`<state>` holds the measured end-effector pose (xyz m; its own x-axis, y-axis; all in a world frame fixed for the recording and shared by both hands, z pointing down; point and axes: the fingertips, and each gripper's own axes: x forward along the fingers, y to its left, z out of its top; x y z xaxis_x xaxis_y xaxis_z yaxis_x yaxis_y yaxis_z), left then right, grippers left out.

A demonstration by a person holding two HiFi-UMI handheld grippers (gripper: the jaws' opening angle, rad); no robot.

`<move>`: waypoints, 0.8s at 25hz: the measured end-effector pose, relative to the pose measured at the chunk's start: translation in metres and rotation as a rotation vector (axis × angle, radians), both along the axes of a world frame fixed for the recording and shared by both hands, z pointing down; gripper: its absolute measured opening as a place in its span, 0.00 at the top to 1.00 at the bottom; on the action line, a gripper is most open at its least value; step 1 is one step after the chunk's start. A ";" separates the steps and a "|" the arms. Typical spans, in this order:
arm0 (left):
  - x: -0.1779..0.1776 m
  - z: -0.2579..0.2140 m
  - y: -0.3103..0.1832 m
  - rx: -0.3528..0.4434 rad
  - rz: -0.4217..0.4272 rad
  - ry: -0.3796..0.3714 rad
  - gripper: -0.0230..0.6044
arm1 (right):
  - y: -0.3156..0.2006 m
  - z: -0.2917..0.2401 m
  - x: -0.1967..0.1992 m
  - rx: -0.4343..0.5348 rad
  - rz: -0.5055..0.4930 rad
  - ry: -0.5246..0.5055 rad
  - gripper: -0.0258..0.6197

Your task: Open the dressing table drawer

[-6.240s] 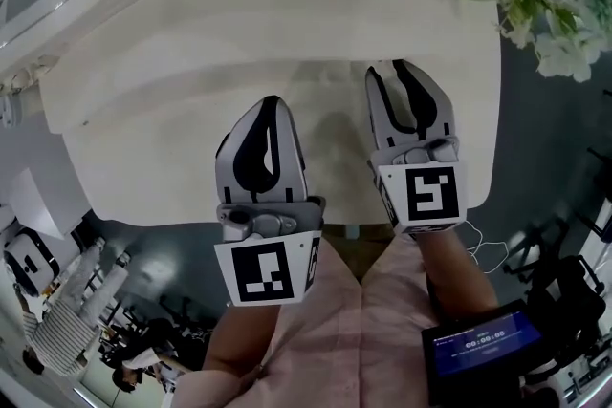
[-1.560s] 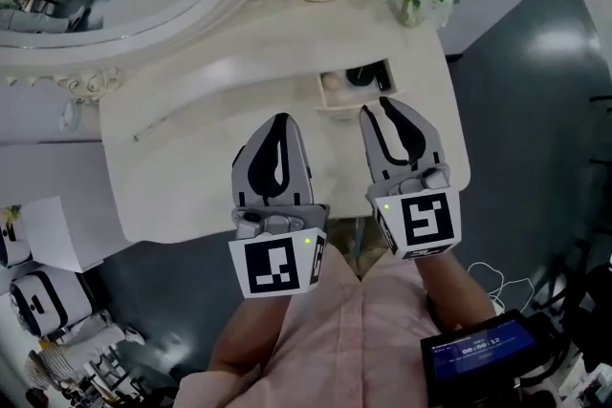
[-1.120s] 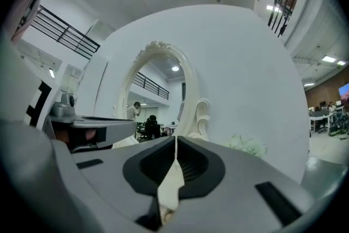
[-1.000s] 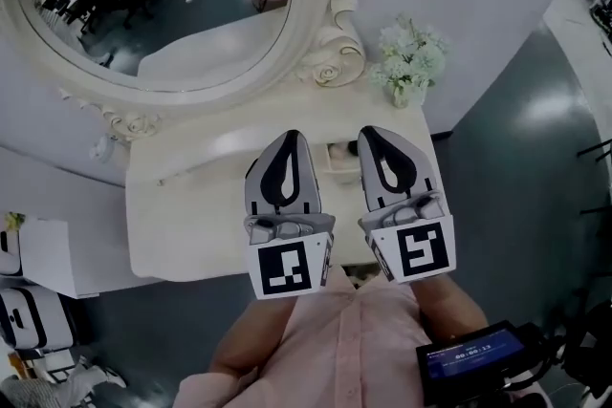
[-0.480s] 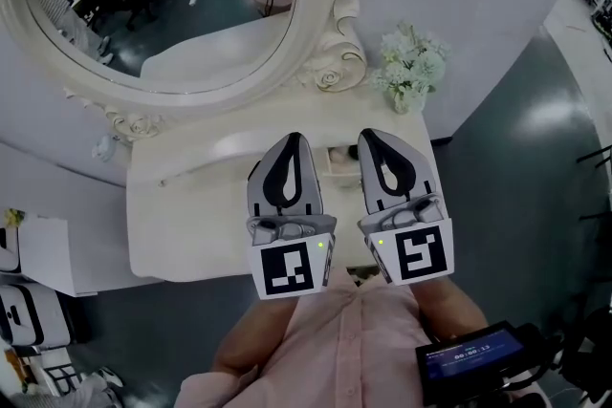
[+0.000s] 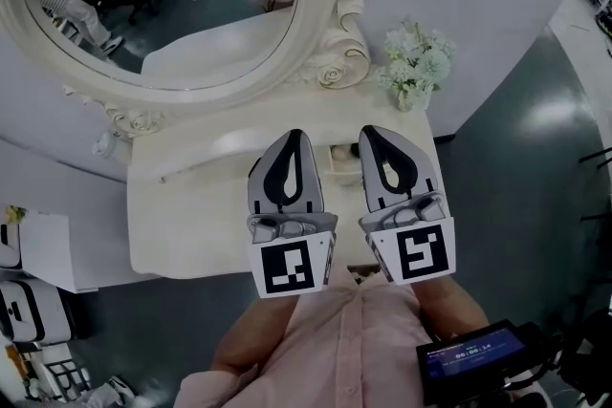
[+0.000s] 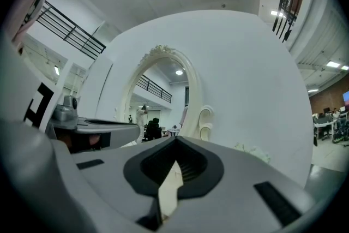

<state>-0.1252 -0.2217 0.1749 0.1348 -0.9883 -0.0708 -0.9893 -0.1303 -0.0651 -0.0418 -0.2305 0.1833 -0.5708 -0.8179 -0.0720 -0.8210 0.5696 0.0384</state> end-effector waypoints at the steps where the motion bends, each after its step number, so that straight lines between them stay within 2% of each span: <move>1: 0.000 0.000 0.000 -0.001 0.001 0.000 0.93 | 0.000 0.000 0.000 -0.001 0.000 0.000 0.93; 20: 0.001 0.000 -0.001 -0.010 0.005 0.001 0.93 | -0.001 0.002 0.001 -0.022 -0.005 0.017 0.93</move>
